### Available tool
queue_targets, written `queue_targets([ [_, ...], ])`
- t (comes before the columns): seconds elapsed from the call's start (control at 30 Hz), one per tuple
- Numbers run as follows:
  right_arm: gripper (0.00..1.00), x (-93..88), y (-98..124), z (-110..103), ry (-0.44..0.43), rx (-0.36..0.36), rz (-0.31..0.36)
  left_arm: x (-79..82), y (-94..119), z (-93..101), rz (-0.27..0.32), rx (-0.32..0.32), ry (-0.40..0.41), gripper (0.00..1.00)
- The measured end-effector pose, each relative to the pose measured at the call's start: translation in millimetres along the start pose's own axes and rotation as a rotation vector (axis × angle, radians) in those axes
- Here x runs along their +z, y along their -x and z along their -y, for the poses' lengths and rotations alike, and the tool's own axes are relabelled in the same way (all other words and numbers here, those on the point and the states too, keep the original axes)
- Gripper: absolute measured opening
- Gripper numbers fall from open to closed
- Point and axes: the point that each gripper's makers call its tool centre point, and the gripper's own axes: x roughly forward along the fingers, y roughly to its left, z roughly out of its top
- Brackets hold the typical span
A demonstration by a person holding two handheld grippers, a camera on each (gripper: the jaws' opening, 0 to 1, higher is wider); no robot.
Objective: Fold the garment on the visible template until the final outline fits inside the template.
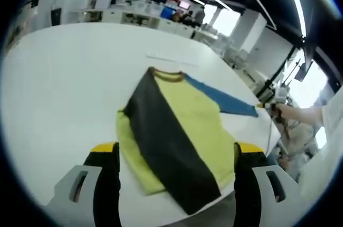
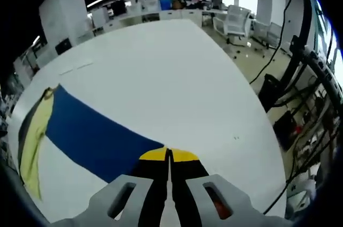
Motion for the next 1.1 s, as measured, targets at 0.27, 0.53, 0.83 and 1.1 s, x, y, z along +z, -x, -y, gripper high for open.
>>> queue_targets([
  [0.27,0.11,6.9,2,-26,0.028,0.071,0.013,-0.5,0,2.2,-0.003,-0.009,-0.012,0.85],
  [0.53,0.20,-1.5,6,-69,0.090,0.138,-0.011,0.8,2,3.5,0.001,-0.021,-0.018,0.85],
  [0.83,0.28,5.2,35,-116,0.078,0.188,0.025,-1.7,6,5.2,0.002,-0.030,-0.023,0.85],
  [1.1,0.35,7.0,52,-148,0.061,0.228,0.053,-7.6,9,6.7,-0.009,-0.035,-0.035,0.85],
])
